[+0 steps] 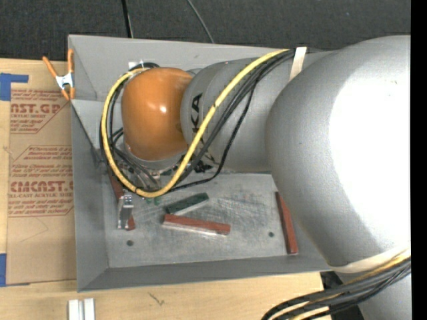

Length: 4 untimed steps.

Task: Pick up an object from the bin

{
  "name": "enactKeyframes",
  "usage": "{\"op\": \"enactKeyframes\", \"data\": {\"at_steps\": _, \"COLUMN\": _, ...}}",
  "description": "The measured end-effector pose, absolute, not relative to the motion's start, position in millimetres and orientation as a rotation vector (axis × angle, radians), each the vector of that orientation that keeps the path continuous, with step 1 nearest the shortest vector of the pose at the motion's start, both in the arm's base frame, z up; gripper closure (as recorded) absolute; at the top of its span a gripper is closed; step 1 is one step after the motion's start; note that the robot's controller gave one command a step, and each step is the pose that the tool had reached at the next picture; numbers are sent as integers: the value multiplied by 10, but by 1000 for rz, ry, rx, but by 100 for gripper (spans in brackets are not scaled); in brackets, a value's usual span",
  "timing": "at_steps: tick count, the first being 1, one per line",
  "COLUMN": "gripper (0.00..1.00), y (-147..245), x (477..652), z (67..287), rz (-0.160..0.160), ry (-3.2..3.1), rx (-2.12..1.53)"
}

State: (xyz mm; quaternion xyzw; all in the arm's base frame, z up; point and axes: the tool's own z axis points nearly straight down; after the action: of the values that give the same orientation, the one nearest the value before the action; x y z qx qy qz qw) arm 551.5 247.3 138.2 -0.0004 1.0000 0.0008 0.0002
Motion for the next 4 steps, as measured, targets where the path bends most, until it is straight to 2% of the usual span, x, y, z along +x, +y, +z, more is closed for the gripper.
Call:
{"op": "enactKeyframes", "data": {"at_steps": 1, "gripper": 0, "y": 2150, "x": 5303, "z": 1214, "rz": 7, "ry": 3118, "rx": -329}}
{"op": "enactKeyframes", "data": {"at_steps": 2, "gripper": 0, "y": 1890, "x": 5504, "z": 859, "rz": -2, "ry": 3085, "rx": -584}}
{"op": "enactKeyframes", "data": {"at_steps": 3, "gripper": 0, "y": 1503, "x": 5546, "z": 918, "rz": 2, "ry": 3083, "rx": -606}}
{"op": "enactKeyframes", "data": {"at_steps": 4, "gripper": 100, "y": 1203, "x": 5213, "z": 774, "rz": 8, "ry": 3084, "rx": -488}}
